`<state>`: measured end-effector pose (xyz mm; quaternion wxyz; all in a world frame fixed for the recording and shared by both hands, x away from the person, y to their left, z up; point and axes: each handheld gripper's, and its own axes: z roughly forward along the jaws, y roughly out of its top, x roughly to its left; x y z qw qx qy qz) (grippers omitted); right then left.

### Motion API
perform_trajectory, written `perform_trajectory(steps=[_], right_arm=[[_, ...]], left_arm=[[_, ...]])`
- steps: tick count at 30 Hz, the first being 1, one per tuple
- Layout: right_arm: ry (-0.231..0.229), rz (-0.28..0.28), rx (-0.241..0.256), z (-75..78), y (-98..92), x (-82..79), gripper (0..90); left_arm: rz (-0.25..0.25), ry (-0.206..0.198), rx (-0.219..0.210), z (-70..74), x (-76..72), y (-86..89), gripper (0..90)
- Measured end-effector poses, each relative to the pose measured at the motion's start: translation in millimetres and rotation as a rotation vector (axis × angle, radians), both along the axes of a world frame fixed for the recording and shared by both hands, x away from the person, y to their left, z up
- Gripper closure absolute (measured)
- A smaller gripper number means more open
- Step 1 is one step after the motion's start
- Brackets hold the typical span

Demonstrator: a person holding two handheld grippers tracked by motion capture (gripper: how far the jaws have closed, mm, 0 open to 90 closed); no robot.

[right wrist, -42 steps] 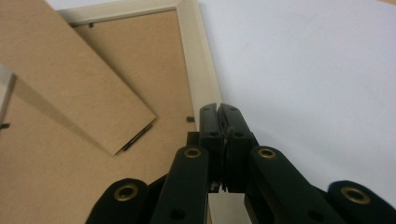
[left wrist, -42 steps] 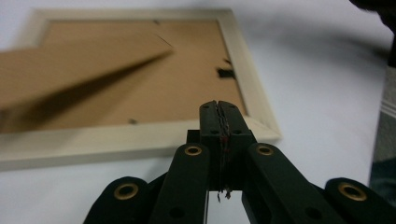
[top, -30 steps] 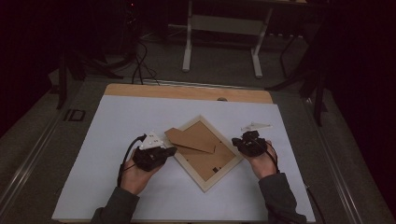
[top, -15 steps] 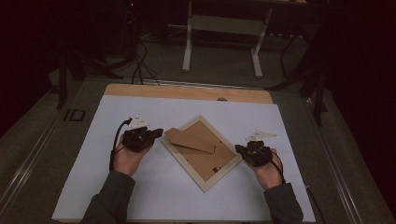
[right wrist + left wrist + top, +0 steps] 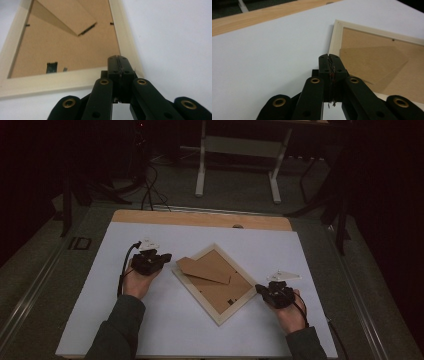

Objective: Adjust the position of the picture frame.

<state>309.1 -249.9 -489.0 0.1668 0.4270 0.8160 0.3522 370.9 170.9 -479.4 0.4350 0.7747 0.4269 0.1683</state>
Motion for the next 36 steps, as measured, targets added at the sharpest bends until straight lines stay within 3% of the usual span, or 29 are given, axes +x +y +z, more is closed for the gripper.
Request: perform_trajectory(steps=[4, 18, 36], right_arm=[[0.012, -0.007, 0.012, -7.1, -2.1, -4.3, 89.7], [0.043, 0.013, 0.008, -21.6, 3.4, -15.0, 89.6], [0.066, 0.06, 0.009, -28.5, 14.6, -27.3, 89.5]], left_arm=[[0.012, 0.01, -0.024, -5.7, 5.9, 1.3, 90.0], [-0.035, 0.067, 0.027, -25.2, 19.2, -10.8, 90.0], [-0.015, 0.124, 0.056, -44.3, 29.6, -14.8, 90.0]])
